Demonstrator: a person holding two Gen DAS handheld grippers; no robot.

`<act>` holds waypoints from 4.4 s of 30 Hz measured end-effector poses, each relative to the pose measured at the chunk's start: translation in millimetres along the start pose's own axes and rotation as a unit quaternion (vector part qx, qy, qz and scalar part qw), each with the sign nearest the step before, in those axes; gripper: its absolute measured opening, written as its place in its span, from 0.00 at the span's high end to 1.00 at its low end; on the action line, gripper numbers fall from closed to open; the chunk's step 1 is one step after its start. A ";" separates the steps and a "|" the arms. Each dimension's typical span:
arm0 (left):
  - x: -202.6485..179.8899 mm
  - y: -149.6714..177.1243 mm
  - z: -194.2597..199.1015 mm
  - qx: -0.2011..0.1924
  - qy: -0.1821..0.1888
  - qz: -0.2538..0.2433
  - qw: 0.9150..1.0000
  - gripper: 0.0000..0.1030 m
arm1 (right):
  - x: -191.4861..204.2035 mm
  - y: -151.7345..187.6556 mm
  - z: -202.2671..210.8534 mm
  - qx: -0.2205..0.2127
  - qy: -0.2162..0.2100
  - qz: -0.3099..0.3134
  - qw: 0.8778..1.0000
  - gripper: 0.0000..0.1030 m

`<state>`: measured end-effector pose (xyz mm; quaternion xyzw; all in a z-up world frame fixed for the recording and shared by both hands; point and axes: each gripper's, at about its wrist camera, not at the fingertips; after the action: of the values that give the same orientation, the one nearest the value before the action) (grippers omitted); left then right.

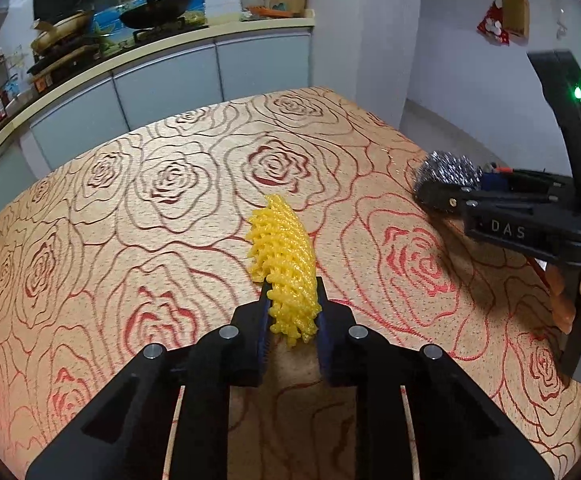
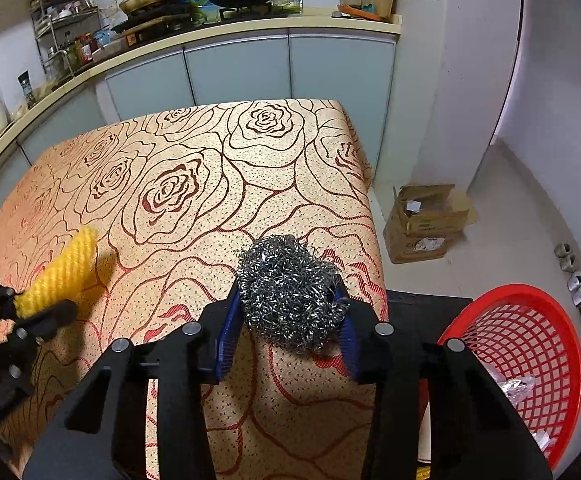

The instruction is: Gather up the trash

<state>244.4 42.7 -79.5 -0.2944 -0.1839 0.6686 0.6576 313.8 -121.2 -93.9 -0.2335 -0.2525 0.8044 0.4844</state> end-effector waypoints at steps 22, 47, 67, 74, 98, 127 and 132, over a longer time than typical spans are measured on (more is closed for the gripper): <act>-20.8 -15.4 53.2 -0.060 0.050 -0.001 0.997 0.83 | -27.3 16.3 107.5 -0.091 0.019 -0.053 0.994 0.63; -191.3 -15.0 33.0 -0.048 0.154 -0.088 0.983 0.82 | -128.1 105.5 178.7 -0.088 0.127 -0.148 0.977 0.63; -232.4 5.1 -24.2 0.004 0.142 -0.126 0.982 0.77 | -145.8 124.0 123.7 -0.029 0.080 -0.153 0.985 0.62; -236.9 5.5 -29.7 0.009 0.148 -0.127 0.981 0.60 | -147.6 125.2 115.7 -0.027 0.053 -0.161 0.985 0.50; -240.2 4.3 6.1 -0.044 0.166 -0.134 0.976 0.24 | -155.2 127.2 161.9 -0.077 0.072 -0.202 0.974 0.47; -138.9 38.3 168.5 -0.136 0.043 -0.044 0.989 0.14 | -21.4 134.2 268.6 -0.109 0.149 -0.174 0.967 0.06; -126.8 47.9 179.1 -0.136 0.035 -0.031 0.990 0.13 | -3.6 141.8 275.0 -0.099 0.152 -0.176 0.968 0.06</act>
<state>88.8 -60.5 45.4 -0.3983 -0.2593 0.6057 0.6381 50.9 -231.1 26.9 -0.3512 -0.2913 0.6327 0.6257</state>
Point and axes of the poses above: each gripper's, at about its wrist camera, not at the fingertips, and z roughly against the way its jaws point, x to its left, y to its underside, and after that the axes turned 14 degrees about z, right-handed
